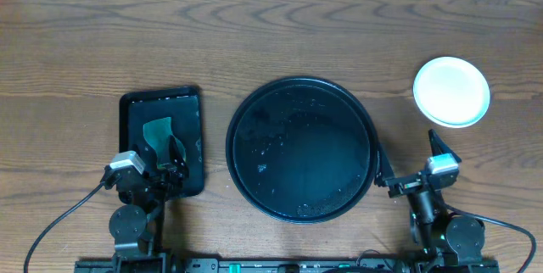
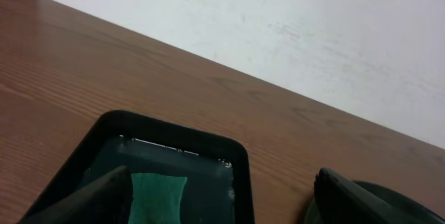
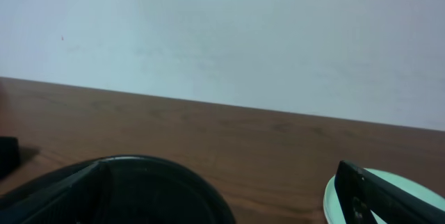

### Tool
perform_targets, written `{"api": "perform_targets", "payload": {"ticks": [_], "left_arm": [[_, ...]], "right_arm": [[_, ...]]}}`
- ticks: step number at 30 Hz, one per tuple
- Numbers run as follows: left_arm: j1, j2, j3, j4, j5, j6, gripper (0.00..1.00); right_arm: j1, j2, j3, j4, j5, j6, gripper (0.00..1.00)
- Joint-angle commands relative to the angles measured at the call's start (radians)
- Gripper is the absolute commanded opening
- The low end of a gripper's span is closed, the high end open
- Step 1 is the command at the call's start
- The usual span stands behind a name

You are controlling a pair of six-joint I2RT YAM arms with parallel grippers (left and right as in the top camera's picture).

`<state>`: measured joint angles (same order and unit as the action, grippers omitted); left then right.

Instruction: Clean dirty plates on tray and stack at the side

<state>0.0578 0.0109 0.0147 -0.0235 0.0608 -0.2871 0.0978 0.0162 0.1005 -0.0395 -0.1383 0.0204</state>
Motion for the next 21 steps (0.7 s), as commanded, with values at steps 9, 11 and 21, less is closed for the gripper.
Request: {"api": "perform_targets", "payload": {"ticks": [9,11,21], "left_arm": [[0.003,-0.007,-0.011,-0.043,0.007,0.013,0.84],[0.003,-0.007,-0.011,-0.043,0.007,0.013,0.84],[0.003,-0.007,-0.011,-0.043,0.007,0.013,0.84]], "right_arm": [[-0.002,-0.011,-0.095,0.023,0.017,-0.011,0.99],[-0.003,-0.011,-0.095,0.01,0.019,-0.028,0.99],[-0.003,-0.011,-0.095,-0.029,0.029,-0.194,0.99]]}}
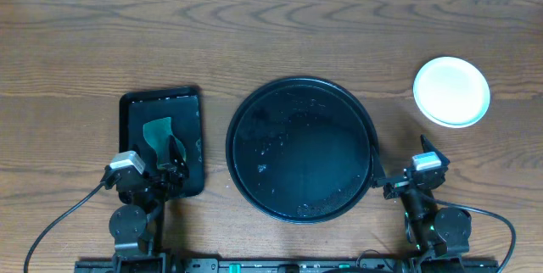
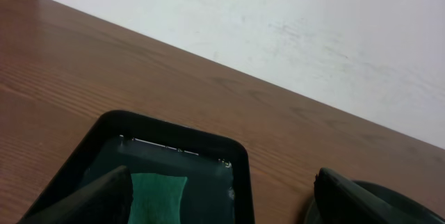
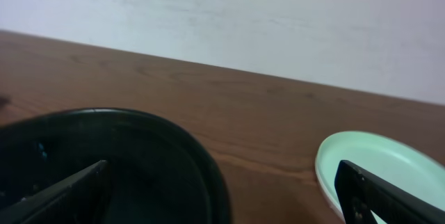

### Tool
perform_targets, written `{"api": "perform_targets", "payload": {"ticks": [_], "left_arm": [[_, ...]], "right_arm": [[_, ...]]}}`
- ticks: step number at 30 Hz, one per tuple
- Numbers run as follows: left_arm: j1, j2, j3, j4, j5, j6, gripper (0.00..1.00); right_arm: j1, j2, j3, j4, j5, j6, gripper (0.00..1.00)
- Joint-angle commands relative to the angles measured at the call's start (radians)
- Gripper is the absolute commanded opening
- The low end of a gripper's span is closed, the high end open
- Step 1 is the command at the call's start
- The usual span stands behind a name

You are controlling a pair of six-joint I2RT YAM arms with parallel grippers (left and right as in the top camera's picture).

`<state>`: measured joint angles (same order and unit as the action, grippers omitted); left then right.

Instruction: Clean dirty plates on tray and stack at the side

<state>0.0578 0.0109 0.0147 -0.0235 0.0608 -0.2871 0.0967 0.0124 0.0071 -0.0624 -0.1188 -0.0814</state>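
A round black tray (image 1: 301,150), wet with droplets, lies mid-table with no plate on it. One white plate (image 1: 451,91) rests on the bare wood at the right; it shows pale green-white in the right wrist view (image 3: 379,165). My right gripper (image 1: 400,161) stands open between the tray's right rim and the plate, holding nothing (image 3: 222,206). My left gripper (image 1: 170,158) is open and empty over the near end of the rectangular black tray (image 1: 193,95), by the green sponge (image 1: 158,130) lying in it (image 2: 158,195).
The rectangular tray (image 2: 240,158) holds shallow water around the sponge. A white wall (image 2: 278,29) runs along the table's far edge. Both arm bases and their cables sit at the near edge.
My right gripper has shifted slightly left toward the round tray and now tilts lower, so more of the plate and tray shows in its view. The left arm has not moved.
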Motion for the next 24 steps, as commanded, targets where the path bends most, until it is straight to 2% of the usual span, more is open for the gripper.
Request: {"api": "perform_targets", "payload": {"ticks": [1,24], "left_arm": [[0.003,-0.007,-0.011,-0.043,0.007,0.013,0.84],[0.003,-0.007,-0.011,-0.043,0.007,0.013,0.84]], "right_arm": [[-0.002,-0.007,-0.002,-0.006,0.011,-0.107,0.99],[-0.005,-0.007,-0.002,-0.005,0.021,-0.129,0.99]]}}
